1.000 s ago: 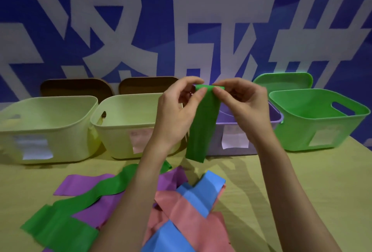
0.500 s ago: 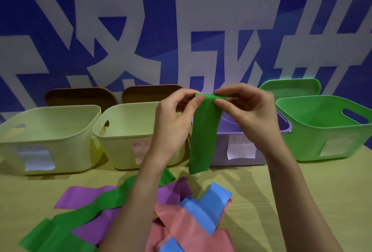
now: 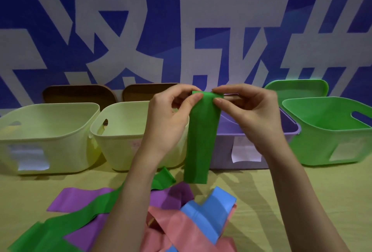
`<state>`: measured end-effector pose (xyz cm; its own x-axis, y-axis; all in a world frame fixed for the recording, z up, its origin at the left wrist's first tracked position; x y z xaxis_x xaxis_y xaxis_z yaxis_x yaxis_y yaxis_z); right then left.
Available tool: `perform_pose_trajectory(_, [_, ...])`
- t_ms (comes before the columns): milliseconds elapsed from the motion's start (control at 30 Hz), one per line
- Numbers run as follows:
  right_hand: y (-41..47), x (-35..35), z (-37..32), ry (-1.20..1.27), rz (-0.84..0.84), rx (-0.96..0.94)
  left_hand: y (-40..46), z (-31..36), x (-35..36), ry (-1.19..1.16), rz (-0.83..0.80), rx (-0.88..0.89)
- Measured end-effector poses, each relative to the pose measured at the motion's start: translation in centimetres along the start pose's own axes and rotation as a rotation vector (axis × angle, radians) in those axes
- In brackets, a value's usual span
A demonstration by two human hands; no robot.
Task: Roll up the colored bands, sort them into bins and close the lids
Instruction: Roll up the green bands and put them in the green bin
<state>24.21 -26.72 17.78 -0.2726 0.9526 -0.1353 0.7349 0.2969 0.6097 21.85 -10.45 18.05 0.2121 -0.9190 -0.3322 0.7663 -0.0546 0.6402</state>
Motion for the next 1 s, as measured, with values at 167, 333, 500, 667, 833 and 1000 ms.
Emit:
perform_pose_trajectory(167, [-0.1, -0.3, 0.2, -0.006, 0.042, 0.043, 0.1, 0.4, 0.0, 0.079, -0.059, 0.022])
perform_pose_trajectory(333, [-0.5, 0.3, 2.8, 0.239, -0.044, 0.261, -0.4, 2.5, -0.1, 0.314, -0.049, 0.14])
perform_pose_trajectory(500, [-0.1, 0.2, 0.2, -0.115, -0.002, 0.034, -0.2, 1.0, -0.8, 0.179, 0.011, 0.013])
perform_pose_trajectory(667, [-0.2, 0.1, 0.2, -0.144, 0.065, 0.029, 0.0, -0.1, -0.2, 0.09, -0.042, -0.014])
perform_pose_trajectory(833, [-0.5, 0.2, 3.1, 0.219, 0.004, 0.265, -0.1, 0.7, 0.3, 0.189, -0.063, 0.022])
perform_pose_trajectory(1000, [-0.1, 0.4, 0.2, -0.264, 0.016, 0.012, -0.1, -1.5, 0.2, -0.055, -0.073, -0.172])
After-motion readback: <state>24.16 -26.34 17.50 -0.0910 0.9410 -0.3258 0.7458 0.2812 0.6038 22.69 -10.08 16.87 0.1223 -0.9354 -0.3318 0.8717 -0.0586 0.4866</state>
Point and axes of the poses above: each hand's wrist, its own y-axis towards the middle knuckle, its own x-axis out of the palm, z = x × y, the point moved 10 cm from there along y, towards the middle knuckle, and after that the axes turned 10 degrees about -z, right-handed, at the moved point
